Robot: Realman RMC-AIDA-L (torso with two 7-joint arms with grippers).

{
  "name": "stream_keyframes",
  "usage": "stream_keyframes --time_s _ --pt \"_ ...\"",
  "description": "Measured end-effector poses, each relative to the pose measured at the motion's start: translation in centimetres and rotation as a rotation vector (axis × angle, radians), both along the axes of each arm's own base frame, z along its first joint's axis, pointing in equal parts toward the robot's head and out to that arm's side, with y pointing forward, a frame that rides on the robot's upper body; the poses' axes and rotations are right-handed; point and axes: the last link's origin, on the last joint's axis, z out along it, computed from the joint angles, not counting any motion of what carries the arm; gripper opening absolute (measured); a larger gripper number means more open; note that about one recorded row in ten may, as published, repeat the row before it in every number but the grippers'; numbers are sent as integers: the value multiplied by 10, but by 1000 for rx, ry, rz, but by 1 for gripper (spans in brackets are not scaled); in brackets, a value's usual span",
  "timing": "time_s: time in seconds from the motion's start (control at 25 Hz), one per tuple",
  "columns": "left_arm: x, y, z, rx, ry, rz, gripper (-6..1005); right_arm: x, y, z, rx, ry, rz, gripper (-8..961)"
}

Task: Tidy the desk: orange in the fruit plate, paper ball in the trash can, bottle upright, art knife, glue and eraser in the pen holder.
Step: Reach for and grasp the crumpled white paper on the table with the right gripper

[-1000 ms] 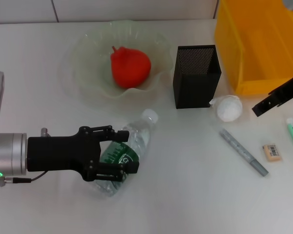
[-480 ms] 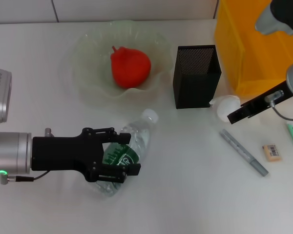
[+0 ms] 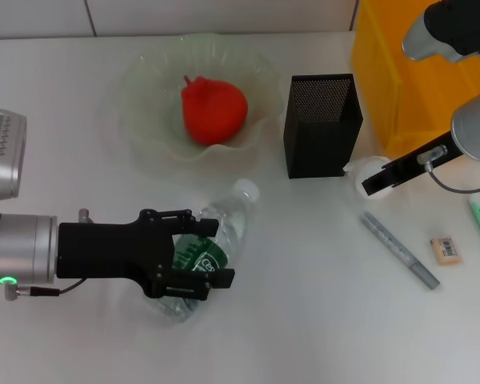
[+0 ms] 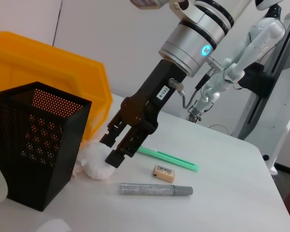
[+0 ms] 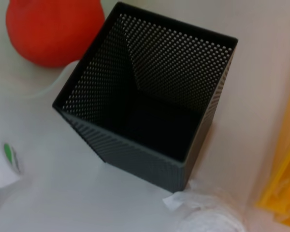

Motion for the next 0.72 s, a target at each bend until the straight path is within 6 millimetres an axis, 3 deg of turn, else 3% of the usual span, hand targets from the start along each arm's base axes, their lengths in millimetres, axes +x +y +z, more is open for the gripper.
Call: stream_keyframes --time_s 0.72 --pt "2 3 -4 -11 9 -6 836 0 9 -11 -6 0 6 651"
